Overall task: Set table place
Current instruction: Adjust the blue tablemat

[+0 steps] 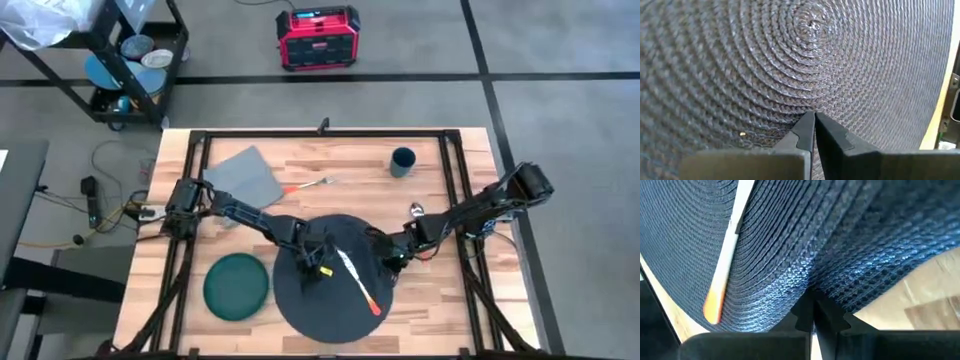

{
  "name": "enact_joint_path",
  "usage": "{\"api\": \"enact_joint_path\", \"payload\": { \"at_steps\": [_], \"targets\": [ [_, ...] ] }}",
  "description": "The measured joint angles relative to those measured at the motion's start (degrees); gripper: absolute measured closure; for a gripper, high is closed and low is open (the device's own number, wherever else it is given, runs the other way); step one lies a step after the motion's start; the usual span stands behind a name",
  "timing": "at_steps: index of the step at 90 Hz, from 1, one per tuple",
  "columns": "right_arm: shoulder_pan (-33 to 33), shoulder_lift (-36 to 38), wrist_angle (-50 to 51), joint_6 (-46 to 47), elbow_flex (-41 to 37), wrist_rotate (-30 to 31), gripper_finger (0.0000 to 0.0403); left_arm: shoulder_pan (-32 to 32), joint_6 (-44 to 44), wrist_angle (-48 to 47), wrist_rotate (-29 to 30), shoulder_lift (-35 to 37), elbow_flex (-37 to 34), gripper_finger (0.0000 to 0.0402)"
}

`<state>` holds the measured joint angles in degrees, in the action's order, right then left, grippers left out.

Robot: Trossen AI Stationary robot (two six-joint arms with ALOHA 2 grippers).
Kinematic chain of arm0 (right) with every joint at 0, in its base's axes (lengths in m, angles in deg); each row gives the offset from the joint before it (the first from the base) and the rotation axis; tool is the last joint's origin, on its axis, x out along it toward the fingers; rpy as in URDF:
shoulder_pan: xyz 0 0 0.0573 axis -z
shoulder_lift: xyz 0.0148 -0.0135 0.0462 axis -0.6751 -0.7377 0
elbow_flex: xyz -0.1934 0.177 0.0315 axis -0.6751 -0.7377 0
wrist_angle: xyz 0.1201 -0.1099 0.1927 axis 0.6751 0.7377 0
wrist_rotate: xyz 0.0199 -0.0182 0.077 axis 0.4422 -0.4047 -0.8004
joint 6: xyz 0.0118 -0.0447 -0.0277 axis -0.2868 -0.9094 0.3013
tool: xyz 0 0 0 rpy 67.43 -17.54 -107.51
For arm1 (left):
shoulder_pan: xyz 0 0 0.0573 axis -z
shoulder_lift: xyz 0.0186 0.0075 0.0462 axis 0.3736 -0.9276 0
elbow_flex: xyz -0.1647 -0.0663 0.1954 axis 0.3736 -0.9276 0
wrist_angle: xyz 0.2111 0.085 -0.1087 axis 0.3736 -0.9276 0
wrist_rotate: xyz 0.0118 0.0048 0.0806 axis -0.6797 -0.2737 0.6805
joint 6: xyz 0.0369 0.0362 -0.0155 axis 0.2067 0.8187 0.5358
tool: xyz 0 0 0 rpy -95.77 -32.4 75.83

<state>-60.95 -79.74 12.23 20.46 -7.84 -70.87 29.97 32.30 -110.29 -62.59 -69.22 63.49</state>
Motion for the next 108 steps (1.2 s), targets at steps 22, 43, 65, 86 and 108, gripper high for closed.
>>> {"api": "enact_joint_path", "payload": {
  "at_steps": [22, 43, 65, 86, 108],
  "targets": [
    [-3.3, 4.9, 4.8, 6.1, -0.1, 4.5, 0.0403, -3.3, 5.1, -1.9, 0.1, 0.0, 0.0, 0.0401],
    [-4.6, 5.8, 1.4, 10.1, -0.1, 6.8, 0.0403, -6.6, 8.5, -2.6, 0.2, 0.0, 0.2, 0.0401],
    [-4.0, 6.1, 1.9, 11.1, 0.0, 11.4, 0.0403, -7.0, 10.4, -8.1, 5.1, 3.3, 4.8, 0.0402],
    [2.9, 6.1, 4.5, 4.1, 0.0, 11.1, 0.0403, -2.9, 5.9, -7.5, 7.4, 7.1, 5.4, 0.0401],
    [10.8, 6.0, 5.3, -2.6, 0.0, 8.9, 0.0403, 0.9, -0.7, -7.9, 11.4, 6.8, 3.5, 0.0401]
  ]
}}
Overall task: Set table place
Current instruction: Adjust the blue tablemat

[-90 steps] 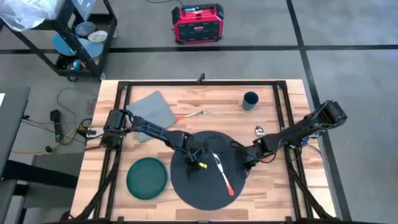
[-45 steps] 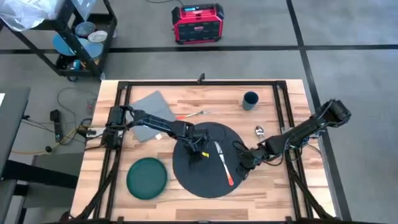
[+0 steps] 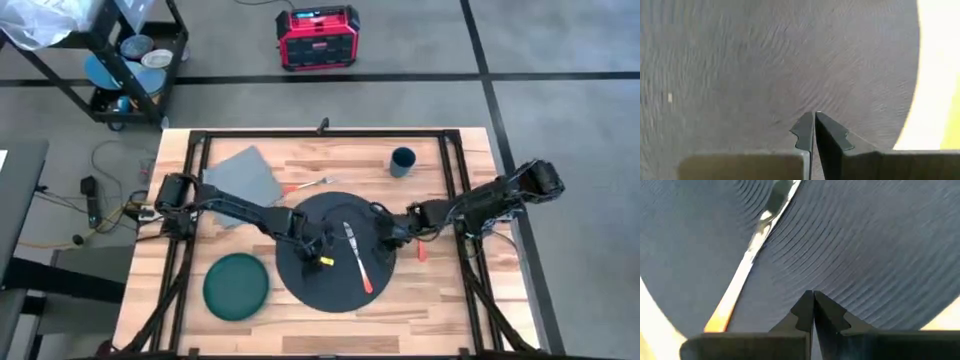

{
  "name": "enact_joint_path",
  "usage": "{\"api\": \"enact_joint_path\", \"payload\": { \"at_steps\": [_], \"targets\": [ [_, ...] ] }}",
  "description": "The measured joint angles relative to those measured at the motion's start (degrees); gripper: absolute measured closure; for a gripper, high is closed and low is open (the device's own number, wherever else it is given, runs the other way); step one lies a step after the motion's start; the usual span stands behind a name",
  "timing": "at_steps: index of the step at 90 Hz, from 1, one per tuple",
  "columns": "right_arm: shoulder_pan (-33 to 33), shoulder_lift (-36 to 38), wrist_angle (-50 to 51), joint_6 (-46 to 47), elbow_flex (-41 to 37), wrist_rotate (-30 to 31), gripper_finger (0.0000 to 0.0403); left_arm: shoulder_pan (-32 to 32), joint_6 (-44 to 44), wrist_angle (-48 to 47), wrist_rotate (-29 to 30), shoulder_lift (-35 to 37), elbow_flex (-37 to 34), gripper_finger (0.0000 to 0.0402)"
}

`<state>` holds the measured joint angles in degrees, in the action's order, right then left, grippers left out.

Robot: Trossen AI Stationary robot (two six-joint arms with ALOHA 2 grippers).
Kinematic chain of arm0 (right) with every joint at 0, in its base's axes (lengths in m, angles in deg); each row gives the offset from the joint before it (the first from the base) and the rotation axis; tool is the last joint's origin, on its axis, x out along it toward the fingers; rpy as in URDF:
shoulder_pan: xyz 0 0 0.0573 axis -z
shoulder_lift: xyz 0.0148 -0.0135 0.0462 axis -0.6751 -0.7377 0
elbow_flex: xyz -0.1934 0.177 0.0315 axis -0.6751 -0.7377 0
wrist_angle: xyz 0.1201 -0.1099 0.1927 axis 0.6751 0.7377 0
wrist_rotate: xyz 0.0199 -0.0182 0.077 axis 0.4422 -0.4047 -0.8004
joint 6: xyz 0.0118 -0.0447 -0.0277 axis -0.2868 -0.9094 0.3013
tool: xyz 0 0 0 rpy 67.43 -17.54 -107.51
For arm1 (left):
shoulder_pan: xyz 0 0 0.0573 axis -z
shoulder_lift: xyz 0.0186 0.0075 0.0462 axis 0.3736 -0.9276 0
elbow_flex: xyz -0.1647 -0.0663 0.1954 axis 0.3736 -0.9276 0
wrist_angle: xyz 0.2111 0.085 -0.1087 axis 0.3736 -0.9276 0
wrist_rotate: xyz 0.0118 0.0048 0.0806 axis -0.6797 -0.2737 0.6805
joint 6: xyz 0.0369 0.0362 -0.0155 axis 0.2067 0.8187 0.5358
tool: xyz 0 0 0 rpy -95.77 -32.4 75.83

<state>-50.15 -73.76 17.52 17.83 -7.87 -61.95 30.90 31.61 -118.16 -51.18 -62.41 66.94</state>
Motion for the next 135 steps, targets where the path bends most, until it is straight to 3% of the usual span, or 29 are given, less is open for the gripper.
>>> {"api": "enact_joint_path", "payload": {
  "at_steps": [20, 40, 75, 108, 135],
  "targets": [
    [4.7, 0.0, 3.5, -4.0, 0.0, -1.2, 0.0403, 0.9, -3.1, 2.1, -0.7, 0.1, -4.9, 0.0401],
    [5.0, 0.0, 4.2, -4.6, 0.0, -3.2, 0.0403, 0.5, -3.0, 4.1, -2.1, 0.4, -7.9, 0.0401],
    [1.1, 0.0, 5.7, -1.9, 0.0, -3.5, 0.0403, -1.8, -0.2, 5.5, -2.5, 0.4, -8.9, 0.0402],
    [-4.9, 0.1, -1.1, 6.4, -4.5, -5.1, 0.0403, -3.5, 1.1, 5.6, -2.3, 0.4, -8.9, 0.0401],
    [-7.7, 5.0, 0.5, 8.7, -1.6, 0.5, 0.0403, -4.2, 0.6, 4.0, -0.7, 1.2, -7.3, 0.0402]
  ]
}}
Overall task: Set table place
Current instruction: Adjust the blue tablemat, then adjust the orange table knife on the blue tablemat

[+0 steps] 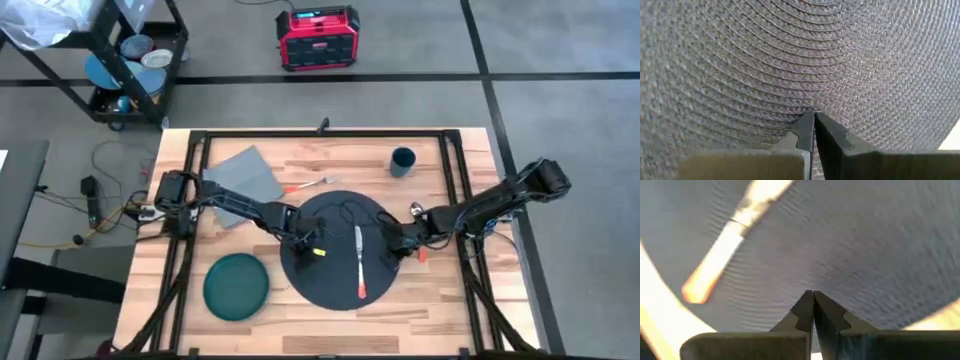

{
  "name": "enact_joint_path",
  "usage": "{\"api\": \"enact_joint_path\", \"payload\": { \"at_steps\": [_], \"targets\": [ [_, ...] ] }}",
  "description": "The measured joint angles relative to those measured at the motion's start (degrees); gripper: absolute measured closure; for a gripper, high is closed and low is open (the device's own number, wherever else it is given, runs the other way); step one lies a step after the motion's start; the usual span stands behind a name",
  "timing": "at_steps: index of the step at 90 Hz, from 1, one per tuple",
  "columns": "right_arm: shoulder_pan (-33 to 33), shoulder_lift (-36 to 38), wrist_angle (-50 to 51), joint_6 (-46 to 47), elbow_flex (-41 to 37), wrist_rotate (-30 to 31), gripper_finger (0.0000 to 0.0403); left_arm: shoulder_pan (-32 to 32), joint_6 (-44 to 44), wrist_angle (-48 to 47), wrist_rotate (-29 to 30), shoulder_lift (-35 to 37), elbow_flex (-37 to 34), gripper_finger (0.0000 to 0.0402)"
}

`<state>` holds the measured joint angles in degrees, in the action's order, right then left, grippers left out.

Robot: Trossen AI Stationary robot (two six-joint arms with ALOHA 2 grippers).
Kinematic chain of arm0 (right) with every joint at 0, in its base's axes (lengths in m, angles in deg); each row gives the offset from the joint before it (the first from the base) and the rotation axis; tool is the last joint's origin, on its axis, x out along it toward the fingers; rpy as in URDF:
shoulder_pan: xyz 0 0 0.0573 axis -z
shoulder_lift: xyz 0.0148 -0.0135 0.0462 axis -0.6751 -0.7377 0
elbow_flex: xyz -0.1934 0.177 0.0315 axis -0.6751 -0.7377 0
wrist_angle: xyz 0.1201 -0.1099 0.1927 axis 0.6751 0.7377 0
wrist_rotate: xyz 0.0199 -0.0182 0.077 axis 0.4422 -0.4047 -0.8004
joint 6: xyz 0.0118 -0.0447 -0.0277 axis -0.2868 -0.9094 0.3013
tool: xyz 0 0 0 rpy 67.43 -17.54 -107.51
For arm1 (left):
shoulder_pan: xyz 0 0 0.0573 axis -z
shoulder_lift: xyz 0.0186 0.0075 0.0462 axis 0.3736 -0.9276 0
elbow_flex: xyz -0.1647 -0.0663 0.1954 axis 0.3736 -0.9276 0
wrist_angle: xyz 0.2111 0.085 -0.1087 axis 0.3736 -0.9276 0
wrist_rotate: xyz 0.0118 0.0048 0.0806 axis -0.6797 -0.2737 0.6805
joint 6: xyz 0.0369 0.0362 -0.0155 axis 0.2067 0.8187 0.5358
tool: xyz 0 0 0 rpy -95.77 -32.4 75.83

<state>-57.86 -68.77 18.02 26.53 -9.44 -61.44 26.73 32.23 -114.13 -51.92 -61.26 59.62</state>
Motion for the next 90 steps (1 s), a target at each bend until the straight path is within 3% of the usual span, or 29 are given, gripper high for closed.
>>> {"api": "enact_joint_path", "payload": {
  "at_steps": [22, 68, 90],
  "targets": [
    [0.8, 0.2, -3.5, -2.5, 2.3, 1.2, 0.0403, 1.6, -1.7, 0.1, 0.0, 0.2, 2.7, 0.0402],
    [1.3, -8.5, -18.4, -3.9, 2.4, -4.7, 0.0403, 7.5, -8.0, 2.3, 2.1, 0.2, 1.3, 0.0402],
    [2.3, -12.2, -18.8, -6.5, 4.9, -6.3, 0.0403, 8.4, -9.7, 3.4, 2.4, 0.1, -0.2, 0.0402]
  ]
}}
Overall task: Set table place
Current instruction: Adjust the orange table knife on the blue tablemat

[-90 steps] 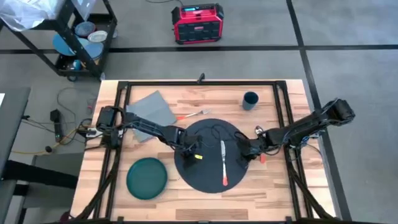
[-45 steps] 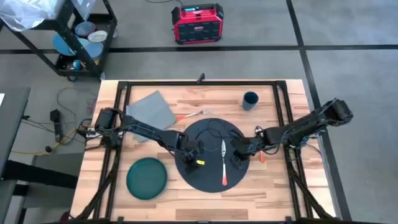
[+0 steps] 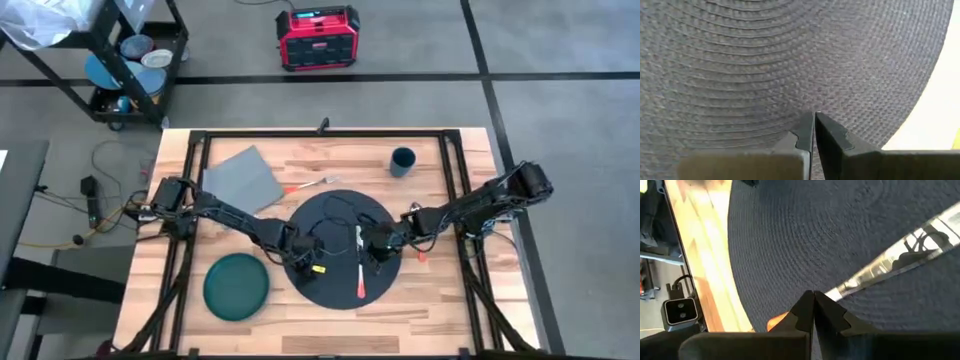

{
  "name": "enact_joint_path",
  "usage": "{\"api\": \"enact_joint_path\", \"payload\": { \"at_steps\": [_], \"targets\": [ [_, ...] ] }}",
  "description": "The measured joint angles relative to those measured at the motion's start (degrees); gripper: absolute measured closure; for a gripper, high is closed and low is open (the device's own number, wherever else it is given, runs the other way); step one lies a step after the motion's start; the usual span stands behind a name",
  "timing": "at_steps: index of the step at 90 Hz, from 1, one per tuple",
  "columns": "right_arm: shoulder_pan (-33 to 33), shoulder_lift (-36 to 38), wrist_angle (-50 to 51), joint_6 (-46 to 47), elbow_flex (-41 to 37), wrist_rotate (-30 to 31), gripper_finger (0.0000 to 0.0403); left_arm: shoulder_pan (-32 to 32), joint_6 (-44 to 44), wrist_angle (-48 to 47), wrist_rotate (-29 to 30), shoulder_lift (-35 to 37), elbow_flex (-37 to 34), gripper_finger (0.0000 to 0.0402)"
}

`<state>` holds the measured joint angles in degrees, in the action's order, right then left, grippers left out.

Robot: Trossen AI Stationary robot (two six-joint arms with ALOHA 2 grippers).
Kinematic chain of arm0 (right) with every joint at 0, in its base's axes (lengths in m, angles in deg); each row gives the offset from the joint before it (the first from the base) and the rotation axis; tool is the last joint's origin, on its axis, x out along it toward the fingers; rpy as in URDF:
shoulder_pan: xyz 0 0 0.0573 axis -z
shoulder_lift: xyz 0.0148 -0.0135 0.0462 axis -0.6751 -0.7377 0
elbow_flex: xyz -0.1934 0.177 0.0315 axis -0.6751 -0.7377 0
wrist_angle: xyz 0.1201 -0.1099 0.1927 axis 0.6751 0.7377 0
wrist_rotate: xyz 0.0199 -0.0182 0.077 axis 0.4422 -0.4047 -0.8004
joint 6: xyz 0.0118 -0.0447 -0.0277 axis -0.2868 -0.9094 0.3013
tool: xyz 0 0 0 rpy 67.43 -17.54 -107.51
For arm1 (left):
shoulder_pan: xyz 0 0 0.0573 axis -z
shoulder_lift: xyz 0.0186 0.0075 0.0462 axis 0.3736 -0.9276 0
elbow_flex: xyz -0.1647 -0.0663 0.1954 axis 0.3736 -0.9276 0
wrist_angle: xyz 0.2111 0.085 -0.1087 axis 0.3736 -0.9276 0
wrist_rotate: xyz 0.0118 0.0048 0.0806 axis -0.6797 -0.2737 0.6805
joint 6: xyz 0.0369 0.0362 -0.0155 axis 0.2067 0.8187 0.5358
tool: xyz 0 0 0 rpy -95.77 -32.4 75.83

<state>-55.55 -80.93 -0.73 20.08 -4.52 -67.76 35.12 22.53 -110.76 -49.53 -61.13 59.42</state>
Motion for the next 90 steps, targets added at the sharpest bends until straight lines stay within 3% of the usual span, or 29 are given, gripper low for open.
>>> {"api": "enact_joint_path", "payload": {
  "at_steps": [53, 73, 90],
  "targets": [
    [2.5, -3.4, 0.7, -3.6, 0.7, -3.4, 0.0403, 1.5, -1.8, 2.0, 0.9, 0.0, 0.0, 0.0402],
    [2.7, -3.4, 1.0, -4.3, 0.7, -4.0, 0.0403, 1.5, -6.1, 11.8, -1.1, 0.2, -6.2, 0.0401],
    [3.4, -3.4, 1.0, -5.1, 0.7, -4.8, 0.0403, 1.6, -7.0, 13.0, -1.4, 0.2, -7.0, 0.0401]
  ]
}}
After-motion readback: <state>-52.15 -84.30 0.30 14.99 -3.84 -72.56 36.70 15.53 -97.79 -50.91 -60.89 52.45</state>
